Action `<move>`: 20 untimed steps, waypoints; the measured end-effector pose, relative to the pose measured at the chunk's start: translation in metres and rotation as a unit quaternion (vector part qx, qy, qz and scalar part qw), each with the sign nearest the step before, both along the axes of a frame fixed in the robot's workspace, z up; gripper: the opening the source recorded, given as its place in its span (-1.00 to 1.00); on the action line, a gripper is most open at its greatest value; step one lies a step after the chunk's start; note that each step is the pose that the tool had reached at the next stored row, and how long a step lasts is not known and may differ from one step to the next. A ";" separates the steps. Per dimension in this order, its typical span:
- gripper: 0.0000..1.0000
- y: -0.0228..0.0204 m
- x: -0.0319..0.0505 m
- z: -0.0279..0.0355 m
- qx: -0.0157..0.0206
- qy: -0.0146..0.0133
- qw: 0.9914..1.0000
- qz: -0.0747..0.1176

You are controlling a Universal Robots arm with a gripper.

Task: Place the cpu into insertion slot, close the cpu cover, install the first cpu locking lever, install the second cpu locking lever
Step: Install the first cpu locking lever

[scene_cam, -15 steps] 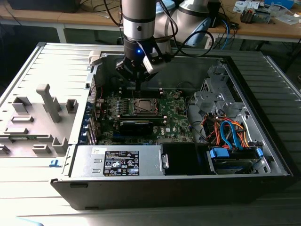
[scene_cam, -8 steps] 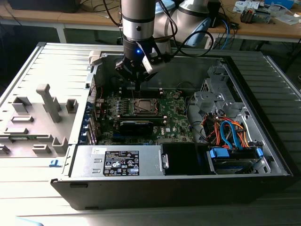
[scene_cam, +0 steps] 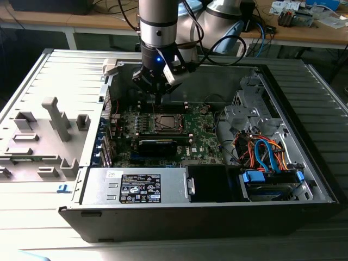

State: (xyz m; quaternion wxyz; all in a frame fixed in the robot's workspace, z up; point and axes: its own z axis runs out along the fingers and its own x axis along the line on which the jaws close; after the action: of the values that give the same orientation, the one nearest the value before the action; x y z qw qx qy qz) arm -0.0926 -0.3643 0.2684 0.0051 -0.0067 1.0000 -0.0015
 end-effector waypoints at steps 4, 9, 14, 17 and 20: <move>-0.79 0.0004 -0.0007 -0.0002 0.000 0.000 1.000 0.000; -0.79 0.0012 -0.0031 -0.0004 0.000 0.000 1.000 0.000; -0.79 0.0014 -0.0078 -0.0006 0.000 0.000 1.000 0.000; -0.79 0.0014 -0.0099 -0.0007 0.000 0.000 1.000 0.000; -0.79 0.0014 -0.0117 -0.0007 0.000 0.000 1.000 0.000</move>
State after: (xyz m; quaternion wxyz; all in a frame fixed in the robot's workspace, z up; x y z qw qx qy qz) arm -0.1044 -0.3630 0.2676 0.0051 -0.0067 1.0000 -0.0015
